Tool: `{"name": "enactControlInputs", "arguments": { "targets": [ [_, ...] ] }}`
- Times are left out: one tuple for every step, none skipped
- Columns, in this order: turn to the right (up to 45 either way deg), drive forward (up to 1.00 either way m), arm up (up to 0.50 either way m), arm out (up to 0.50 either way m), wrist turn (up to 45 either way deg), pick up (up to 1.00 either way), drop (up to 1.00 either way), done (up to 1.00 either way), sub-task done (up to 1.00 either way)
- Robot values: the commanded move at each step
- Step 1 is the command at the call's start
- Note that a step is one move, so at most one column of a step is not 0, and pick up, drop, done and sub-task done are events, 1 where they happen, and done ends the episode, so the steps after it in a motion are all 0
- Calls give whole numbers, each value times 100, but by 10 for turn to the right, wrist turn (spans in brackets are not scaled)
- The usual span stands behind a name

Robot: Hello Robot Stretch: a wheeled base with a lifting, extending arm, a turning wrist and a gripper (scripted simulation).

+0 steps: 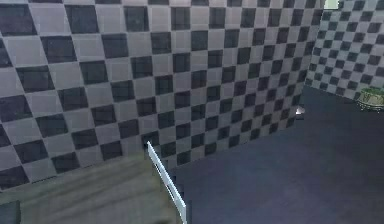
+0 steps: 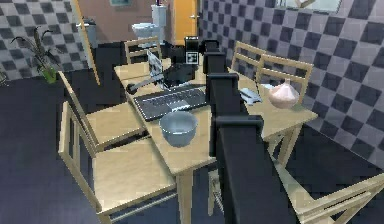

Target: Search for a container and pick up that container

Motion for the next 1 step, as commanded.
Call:
{"name": "enactControlInputs", "arguments": {
  "targets": [
    [0, 0, 0, 0, 360, 0, 0, 0, 0]
  ]
}}
